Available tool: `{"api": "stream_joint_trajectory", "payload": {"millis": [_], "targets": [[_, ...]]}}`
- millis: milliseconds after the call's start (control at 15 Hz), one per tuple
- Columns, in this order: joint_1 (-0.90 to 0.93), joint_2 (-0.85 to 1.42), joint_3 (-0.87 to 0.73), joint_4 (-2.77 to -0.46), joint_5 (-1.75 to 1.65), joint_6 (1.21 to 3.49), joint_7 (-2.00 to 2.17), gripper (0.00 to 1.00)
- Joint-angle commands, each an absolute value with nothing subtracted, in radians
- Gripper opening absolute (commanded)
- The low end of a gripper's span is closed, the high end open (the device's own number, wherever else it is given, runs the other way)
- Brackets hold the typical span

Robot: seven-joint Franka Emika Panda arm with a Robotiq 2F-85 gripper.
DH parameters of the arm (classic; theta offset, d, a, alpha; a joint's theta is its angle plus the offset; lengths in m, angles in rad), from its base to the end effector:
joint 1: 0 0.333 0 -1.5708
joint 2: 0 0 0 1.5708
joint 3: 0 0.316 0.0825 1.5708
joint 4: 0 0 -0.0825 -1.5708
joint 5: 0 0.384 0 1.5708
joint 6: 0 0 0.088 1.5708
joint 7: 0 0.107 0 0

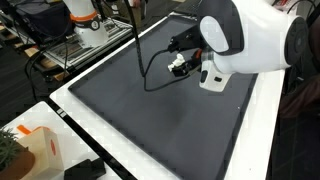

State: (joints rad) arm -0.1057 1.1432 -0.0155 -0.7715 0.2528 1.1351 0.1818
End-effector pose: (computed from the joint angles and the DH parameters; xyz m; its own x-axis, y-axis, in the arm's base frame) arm 0.6991 -0.0468 0.2028 0.6753 -0.1580 -0.7205 -0.3199 -0.9429 -0.0931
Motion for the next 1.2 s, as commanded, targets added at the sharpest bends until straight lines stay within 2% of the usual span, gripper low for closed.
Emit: {"api": "stream_joint_trajectory", "payload": {"millis": [0, 467, 1133], "targets": [[-0.12, 1.205, -0.015, -0.693, 0.266, 1.115, 0.22, 1.0], [-0.119, 1.248, -0.012, -0.62, 0.254, 1.098, 0.235, 1.0], [-0.012, 1.246, -0.023, -0.548, 0.166, 1.035, 0.188, 1.0]]}}
